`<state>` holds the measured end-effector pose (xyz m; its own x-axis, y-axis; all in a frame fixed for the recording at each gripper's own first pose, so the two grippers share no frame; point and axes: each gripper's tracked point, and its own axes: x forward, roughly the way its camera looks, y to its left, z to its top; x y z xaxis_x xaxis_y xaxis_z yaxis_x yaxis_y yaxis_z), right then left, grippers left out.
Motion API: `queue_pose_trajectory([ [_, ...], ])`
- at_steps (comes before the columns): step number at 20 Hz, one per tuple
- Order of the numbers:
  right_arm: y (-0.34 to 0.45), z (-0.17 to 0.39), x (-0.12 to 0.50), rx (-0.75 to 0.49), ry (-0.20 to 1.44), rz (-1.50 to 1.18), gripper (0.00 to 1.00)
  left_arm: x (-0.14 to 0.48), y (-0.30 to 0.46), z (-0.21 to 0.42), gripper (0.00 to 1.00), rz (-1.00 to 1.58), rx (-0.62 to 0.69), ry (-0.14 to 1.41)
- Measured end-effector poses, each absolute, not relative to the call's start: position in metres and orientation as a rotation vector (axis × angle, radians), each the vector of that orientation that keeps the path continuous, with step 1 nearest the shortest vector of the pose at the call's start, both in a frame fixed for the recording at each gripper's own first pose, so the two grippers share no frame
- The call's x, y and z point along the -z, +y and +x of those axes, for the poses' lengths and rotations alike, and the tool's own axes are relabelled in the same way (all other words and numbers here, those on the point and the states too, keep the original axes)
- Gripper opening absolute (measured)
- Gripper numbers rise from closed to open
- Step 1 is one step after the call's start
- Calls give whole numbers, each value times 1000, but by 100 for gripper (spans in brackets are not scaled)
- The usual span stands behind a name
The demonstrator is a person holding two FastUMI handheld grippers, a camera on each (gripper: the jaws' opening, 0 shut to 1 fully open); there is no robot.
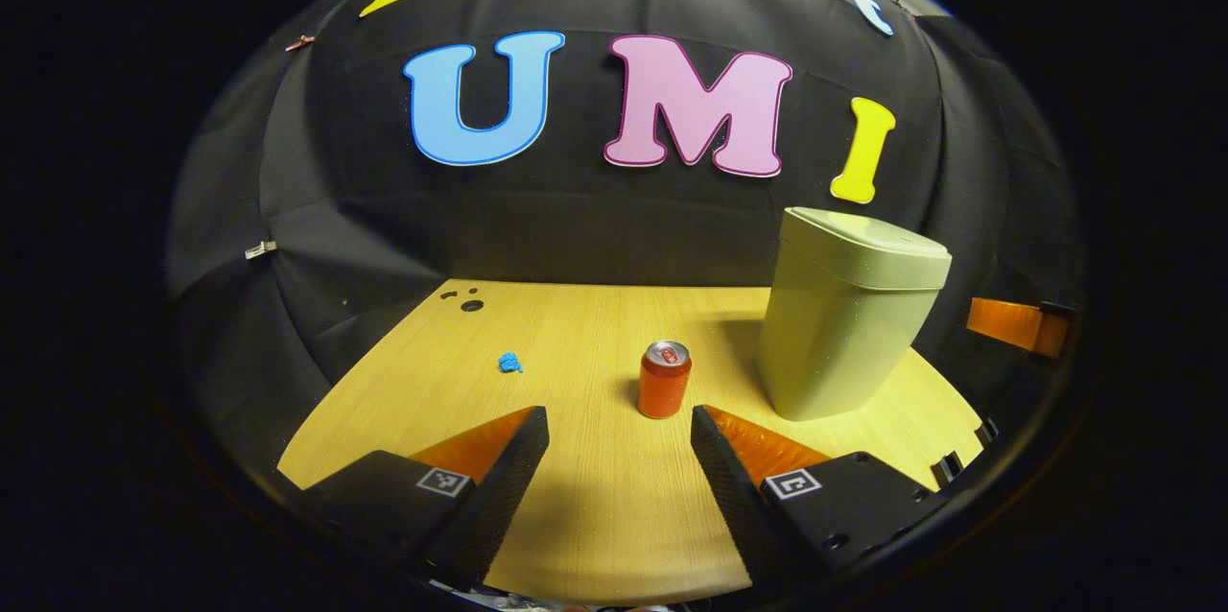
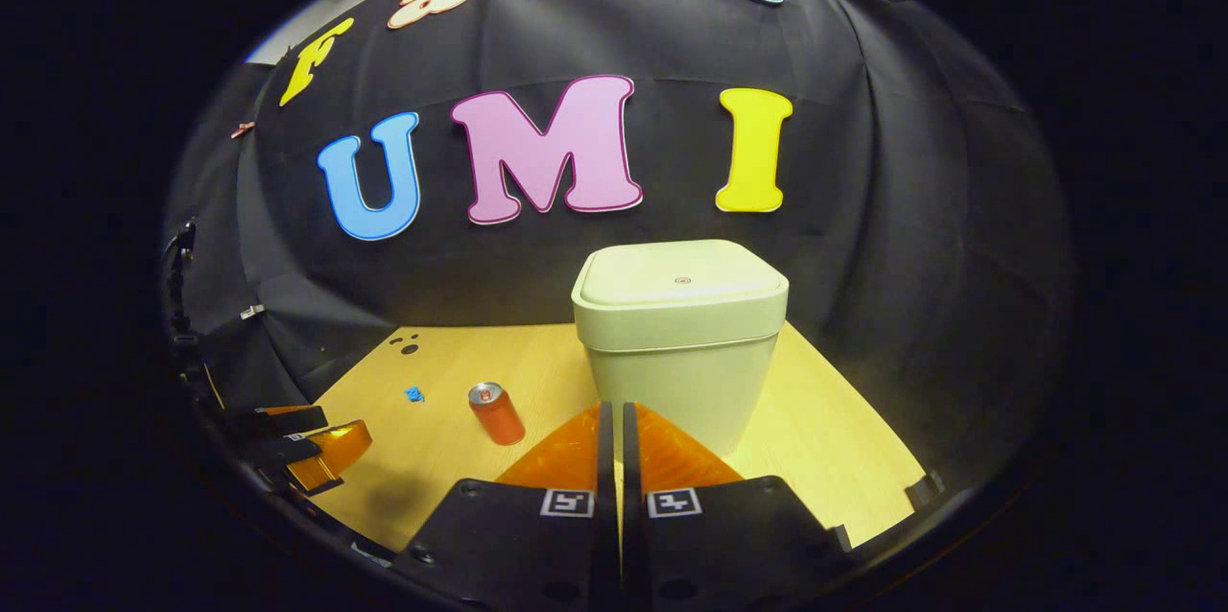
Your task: Press the lid of the desktop garbage bin to open it, pick up the crumpled paper on the desktop and throw it into the bin, then pick up the pop can on the desktop and drop it into the bin, and finally close the garbage bin lid.
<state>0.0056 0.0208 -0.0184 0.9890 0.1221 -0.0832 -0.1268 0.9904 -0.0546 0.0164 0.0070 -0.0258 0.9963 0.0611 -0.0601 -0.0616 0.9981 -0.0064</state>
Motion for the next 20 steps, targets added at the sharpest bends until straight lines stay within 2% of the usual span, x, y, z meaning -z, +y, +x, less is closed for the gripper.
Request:
queue_pose_trajectory([
  [4,32,-6,17,-187,100,-43,5,24,8,18,96,-6,-64,58],
  [7,31,1,13,-189,113,-69,5,27,11,21,96,-14,-70,66],
  [15,20,20,-37,-160,43,-90,6,24,19,31,96,-16,-90,70],
  [20,8,50,-68,-132,2,-114,5,23,24,40,96,-14,-97,76],
])
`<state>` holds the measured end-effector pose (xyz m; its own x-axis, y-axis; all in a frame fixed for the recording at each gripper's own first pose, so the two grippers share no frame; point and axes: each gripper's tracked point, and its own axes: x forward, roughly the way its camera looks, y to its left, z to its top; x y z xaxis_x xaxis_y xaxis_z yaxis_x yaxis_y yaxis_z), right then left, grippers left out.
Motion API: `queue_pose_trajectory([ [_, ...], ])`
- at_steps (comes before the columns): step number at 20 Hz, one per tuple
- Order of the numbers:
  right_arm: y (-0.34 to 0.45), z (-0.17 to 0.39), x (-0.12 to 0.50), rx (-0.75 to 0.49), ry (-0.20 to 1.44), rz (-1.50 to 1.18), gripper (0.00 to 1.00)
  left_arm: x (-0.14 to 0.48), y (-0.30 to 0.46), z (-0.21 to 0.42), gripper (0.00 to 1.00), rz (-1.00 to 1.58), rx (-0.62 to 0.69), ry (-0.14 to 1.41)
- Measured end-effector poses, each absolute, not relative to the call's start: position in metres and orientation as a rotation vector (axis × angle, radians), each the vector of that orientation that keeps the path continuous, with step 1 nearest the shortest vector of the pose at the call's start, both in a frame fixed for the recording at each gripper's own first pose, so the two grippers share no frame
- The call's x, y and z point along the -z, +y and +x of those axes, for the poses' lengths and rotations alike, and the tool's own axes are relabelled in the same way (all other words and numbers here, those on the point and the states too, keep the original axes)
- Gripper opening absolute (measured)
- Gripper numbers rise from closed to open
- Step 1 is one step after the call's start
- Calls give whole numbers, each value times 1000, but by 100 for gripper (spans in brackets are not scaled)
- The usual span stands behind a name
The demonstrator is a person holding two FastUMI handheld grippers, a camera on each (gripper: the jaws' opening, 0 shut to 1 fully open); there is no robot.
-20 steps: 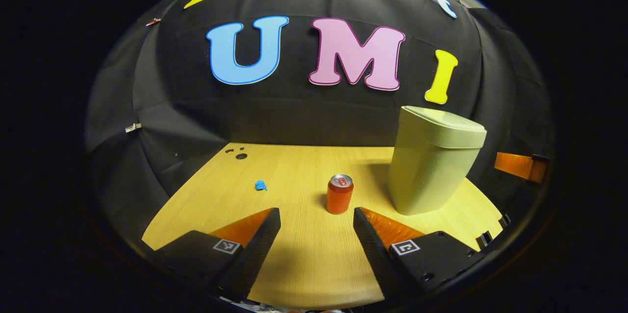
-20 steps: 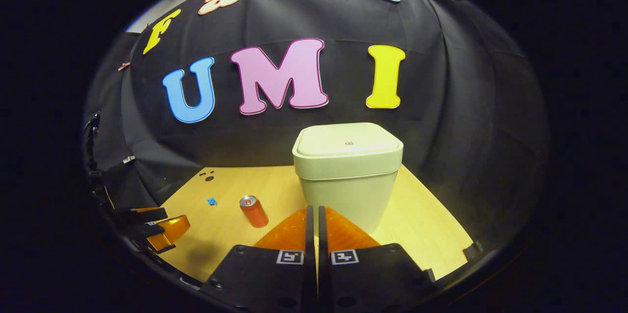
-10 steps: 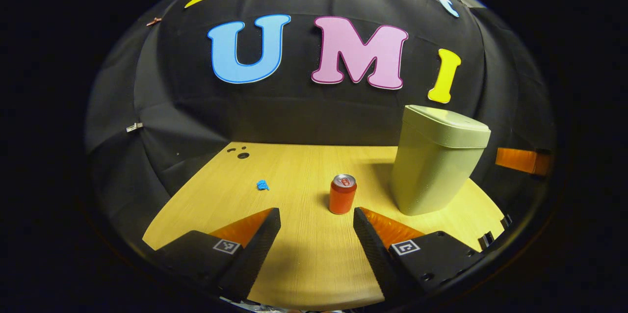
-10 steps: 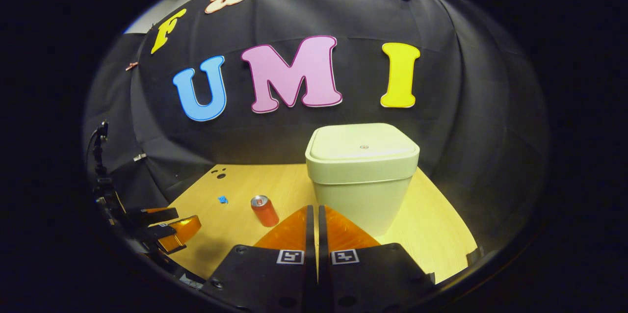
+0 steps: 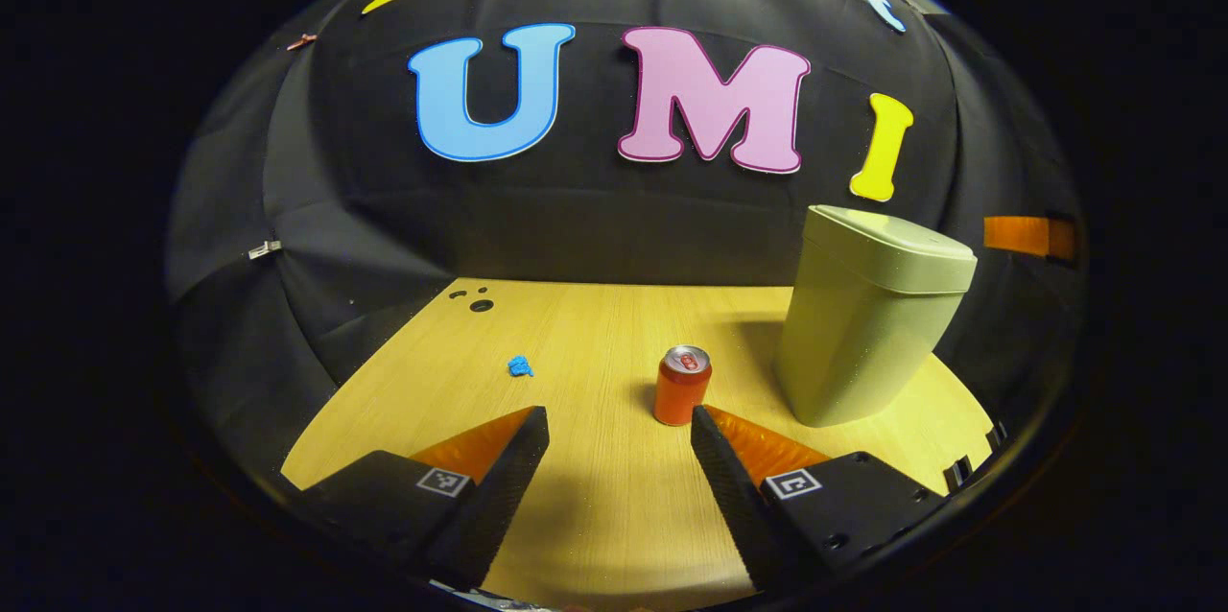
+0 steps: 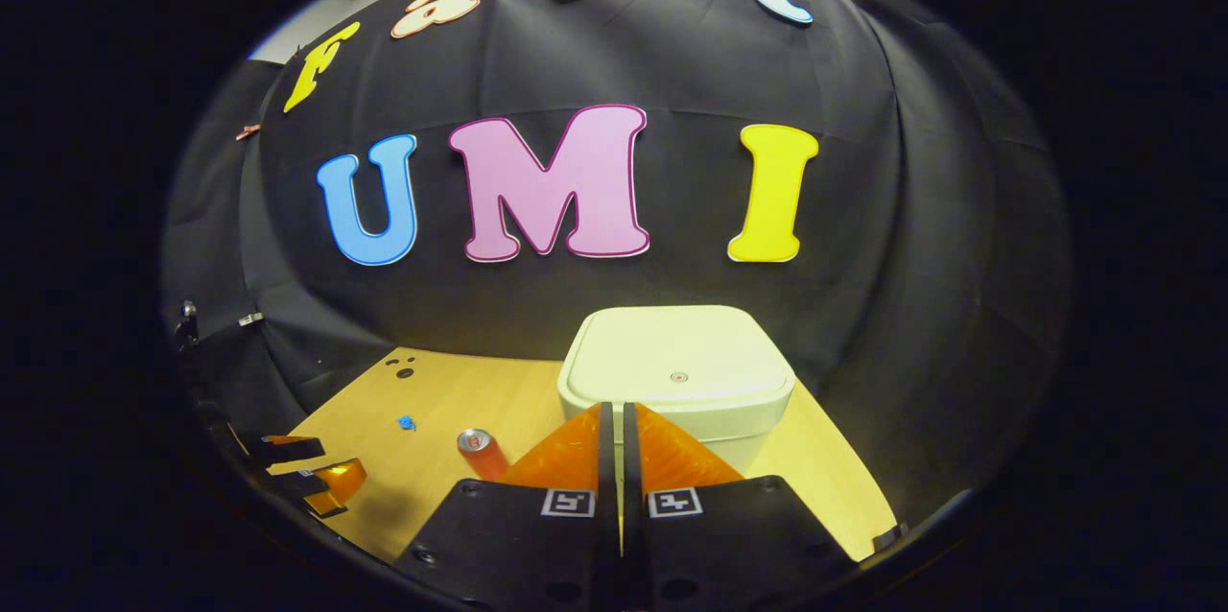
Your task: Press the lid of the desktop garbage bin to open it, pick up the crumpled paper on the desktop and throw it into the bin, then pick up the pop can on the desktop and drop it into the bin, and finally close the garbage bin lid.
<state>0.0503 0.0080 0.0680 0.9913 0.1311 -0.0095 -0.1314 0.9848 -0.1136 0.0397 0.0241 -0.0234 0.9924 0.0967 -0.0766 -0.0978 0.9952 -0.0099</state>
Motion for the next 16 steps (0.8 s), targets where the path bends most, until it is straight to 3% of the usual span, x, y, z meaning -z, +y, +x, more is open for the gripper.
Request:
queue_pose_trajectory([
  [16,-28,139,-70,-22,54,-176,6,25,68,53,96,-53,-195,116],
])
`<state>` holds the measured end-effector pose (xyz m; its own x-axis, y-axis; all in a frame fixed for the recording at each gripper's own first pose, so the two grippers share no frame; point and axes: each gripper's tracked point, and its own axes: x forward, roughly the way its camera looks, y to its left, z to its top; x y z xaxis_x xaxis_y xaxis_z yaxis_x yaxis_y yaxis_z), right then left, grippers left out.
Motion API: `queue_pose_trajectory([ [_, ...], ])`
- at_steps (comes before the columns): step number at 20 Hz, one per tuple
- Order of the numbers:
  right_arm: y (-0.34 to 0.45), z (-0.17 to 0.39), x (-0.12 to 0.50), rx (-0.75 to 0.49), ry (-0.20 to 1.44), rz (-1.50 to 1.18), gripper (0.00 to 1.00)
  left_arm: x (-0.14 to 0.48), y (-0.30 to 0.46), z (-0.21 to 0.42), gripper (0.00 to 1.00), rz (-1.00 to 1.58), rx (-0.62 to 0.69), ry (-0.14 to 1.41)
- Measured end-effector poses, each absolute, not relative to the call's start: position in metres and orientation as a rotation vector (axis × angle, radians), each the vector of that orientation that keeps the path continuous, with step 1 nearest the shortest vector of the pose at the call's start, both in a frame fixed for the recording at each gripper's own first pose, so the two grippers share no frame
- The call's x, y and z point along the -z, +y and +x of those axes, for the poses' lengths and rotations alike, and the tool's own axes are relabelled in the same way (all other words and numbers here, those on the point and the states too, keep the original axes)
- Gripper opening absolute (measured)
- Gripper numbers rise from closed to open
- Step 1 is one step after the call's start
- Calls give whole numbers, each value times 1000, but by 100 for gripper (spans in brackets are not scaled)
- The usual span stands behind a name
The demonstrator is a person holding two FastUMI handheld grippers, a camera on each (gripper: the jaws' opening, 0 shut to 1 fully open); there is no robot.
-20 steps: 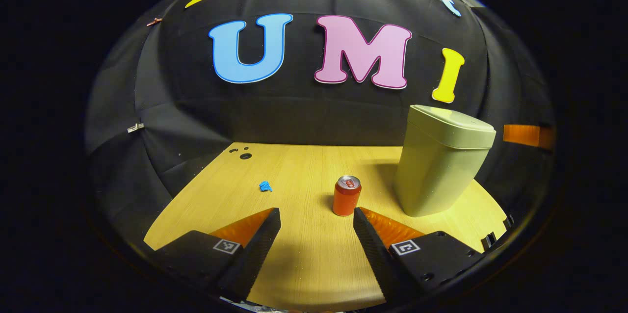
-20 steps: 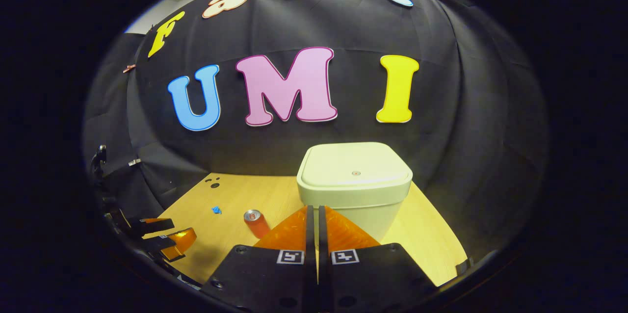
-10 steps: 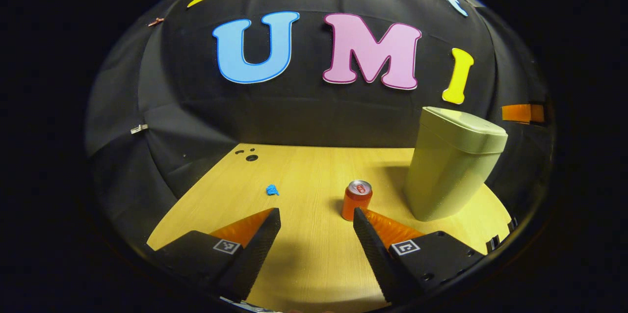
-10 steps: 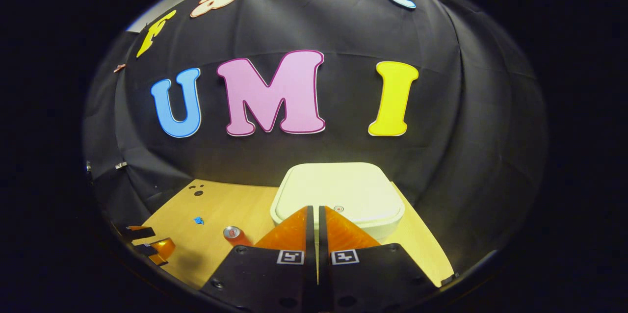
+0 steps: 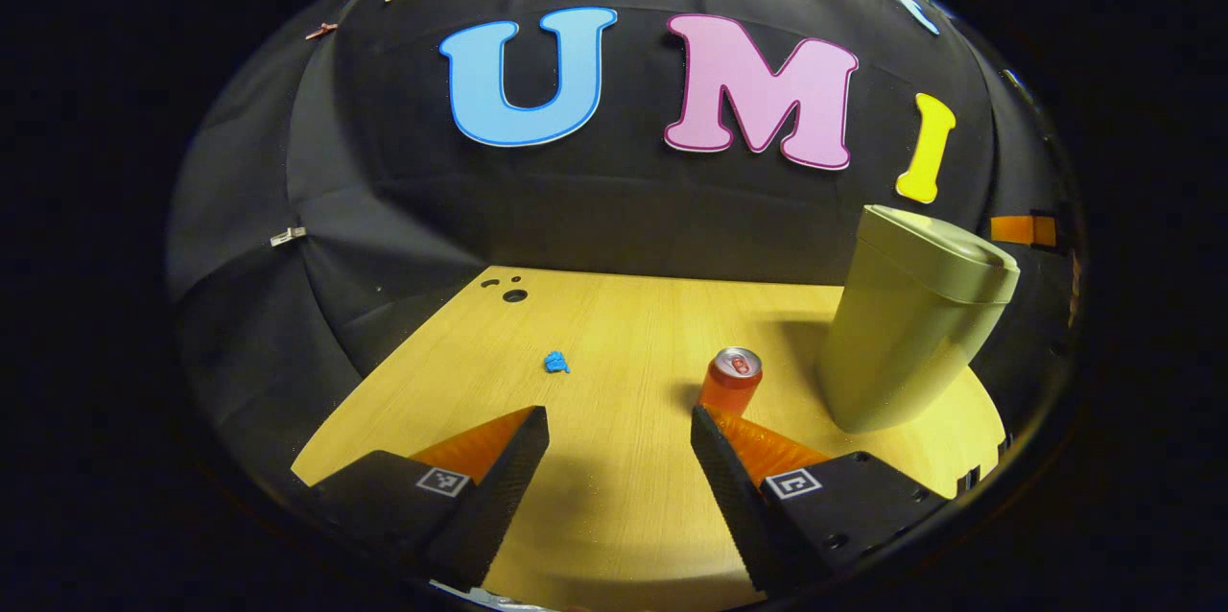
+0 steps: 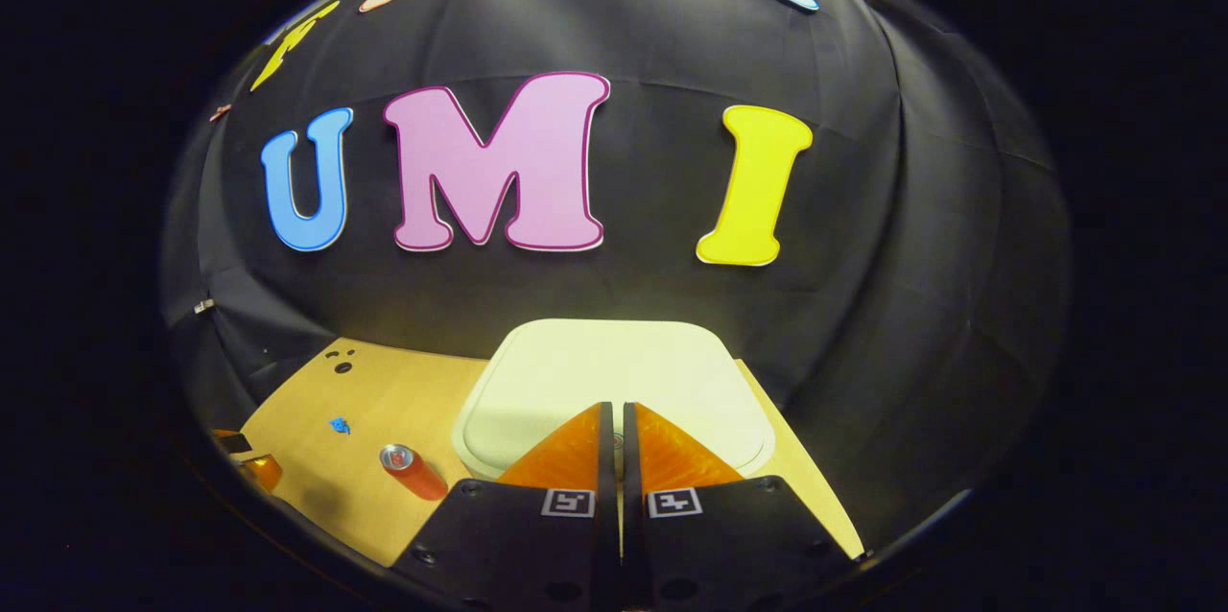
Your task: Press the lid of the desktop garbage bin to open it, pick up the crumpled paper on the desktop and throw it into the bin, then pick up the pop can on the desktop and drop it into the bin, and finally close the garbage bin lid.
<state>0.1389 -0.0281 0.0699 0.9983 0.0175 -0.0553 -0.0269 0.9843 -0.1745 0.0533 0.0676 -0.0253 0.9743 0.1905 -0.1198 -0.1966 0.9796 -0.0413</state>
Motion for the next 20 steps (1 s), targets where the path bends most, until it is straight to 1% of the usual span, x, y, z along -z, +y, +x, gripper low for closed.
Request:
queue_pose_trajectory([
  [2,-28,142,-60,-22,78,-176,6,26,71,55,96,-52,-201,119],
  [6,-28,142,-61,-21,55,-196,6,31,68,60,96,-56,-184,139],
  [9,-23,143,-58,-55,76,-134,5,33,66,63,96,-49,-175,143],
  [11,-23,144,-57,-54,75,-100,6,35,65,64,96,-44,-170,150],
  [16,-21,145,-55,-22,43,-268,5,40,64,66,96,-40,-161,168],
  [20,-15,144,-54,-37,45,-284,6,43,66,66,96,-12,-163,177],
])
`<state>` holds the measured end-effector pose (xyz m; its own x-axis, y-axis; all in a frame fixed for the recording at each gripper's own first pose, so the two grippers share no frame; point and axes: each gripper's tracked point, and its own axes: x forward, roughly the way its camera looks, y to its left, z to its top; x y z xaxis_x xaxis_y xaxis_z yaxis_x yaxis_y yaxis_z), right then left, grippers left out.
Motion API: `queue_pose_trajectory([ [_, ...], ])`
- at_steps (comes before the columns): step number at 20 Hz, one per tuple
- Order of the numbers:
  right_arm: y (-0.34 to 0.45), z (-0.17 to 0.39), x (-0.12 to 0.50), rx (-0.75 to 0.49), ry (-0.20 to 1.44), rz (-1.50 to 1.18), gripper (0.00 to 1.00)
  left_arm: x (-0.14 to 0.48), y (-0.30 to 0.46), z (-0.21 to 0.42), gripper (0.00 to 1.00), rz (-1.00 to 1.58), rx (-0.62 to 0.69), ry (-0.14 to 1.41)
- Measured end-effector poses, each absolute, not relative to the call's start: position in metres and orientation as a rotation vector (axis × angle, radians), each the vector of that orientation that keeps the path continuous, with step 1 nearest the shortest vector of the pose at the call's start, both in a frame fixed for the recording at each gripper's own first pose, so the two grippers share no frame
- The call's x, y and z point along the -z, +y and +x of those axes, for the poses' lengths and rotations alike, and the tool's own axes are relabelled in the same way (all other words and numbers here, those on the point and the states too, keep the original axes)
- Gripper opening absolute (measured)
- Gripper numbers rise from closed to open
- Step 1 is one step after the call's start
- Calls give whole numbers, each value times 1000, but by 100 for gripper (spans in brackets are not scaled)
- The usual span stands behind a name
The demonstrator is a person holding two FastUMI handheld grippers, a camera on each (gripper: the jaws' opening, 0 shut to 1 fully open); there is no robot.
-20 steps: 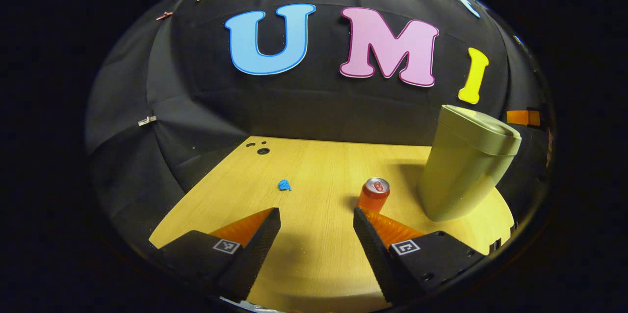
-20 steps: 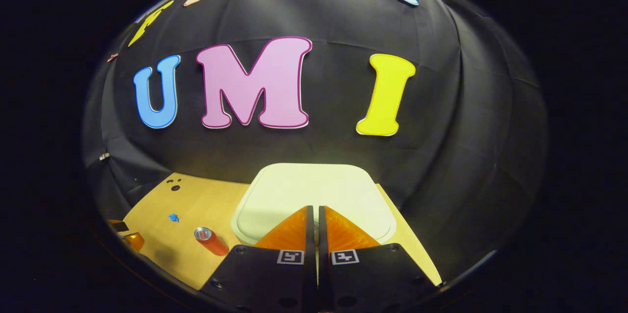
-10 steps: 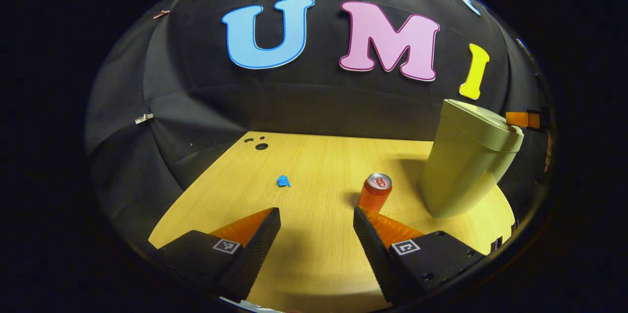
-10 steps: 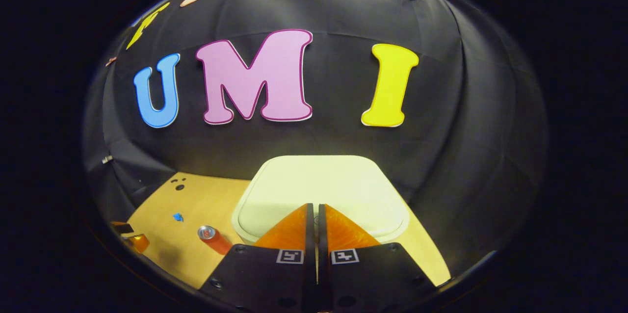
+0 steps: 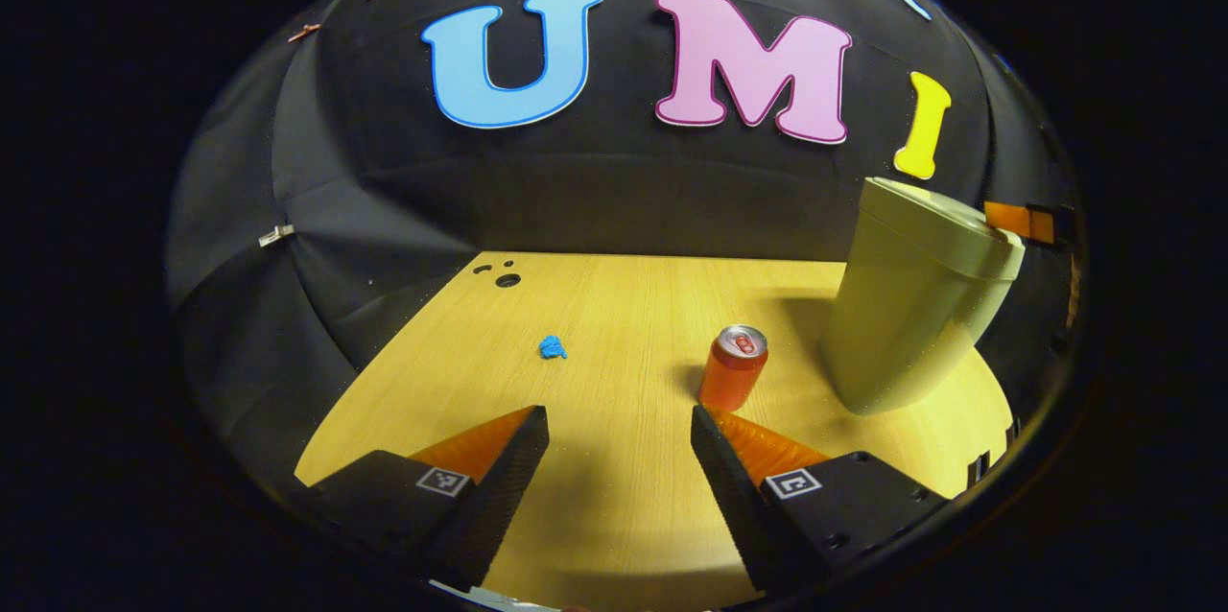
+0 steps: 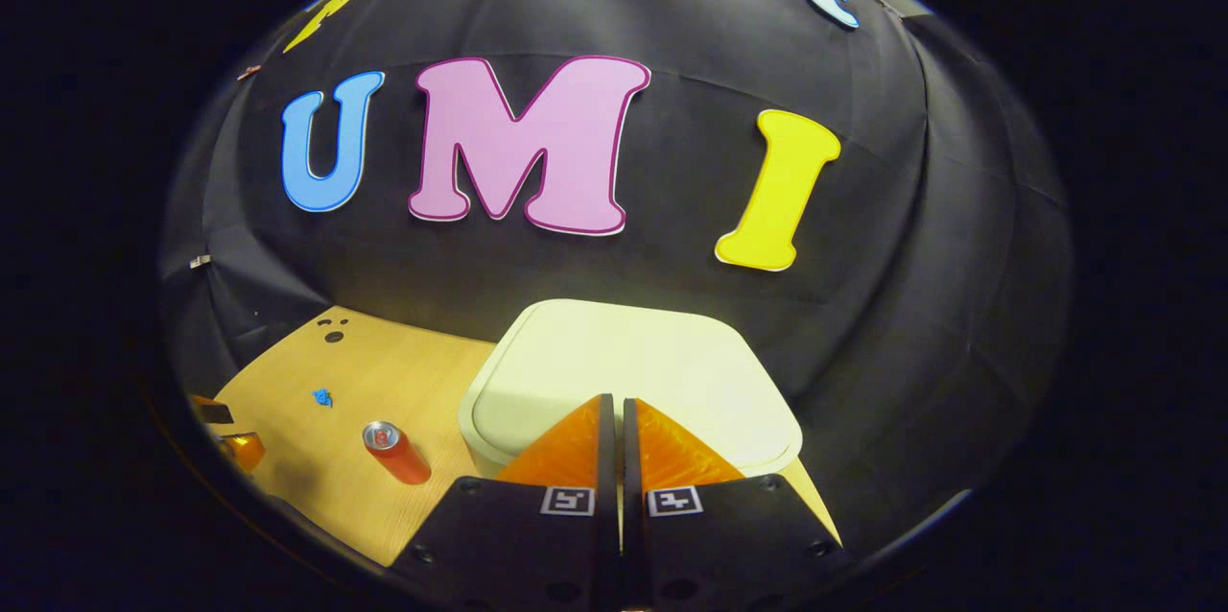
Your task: Press the lid of the desktop garbage bin to open it, pick up the crumpled paper on the desktop and throw it into the bin, then pick up the pop can on the desktop and drop it into the bin, and finally close the garbage bin lid.
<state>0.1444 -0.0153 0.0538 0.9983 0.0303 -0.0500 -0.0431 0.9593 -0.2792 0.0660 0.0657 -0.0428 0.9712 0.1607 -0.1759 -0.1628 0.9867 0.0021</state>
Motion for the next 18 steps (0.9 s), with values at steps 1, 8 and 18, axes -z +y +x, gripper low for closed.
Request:
queue_pose_trajectory([
  [1,-16,144,-53,-43,48,-269,6,45,64,66,96,-12,-159,179],
  [8,-16,143,-54,-49,59,-211,6,40,65,61,96,2,-146,161],
  [18,-6,128,-77,-27,2,-172,5,30,83,50,96,7,-161,115],
])
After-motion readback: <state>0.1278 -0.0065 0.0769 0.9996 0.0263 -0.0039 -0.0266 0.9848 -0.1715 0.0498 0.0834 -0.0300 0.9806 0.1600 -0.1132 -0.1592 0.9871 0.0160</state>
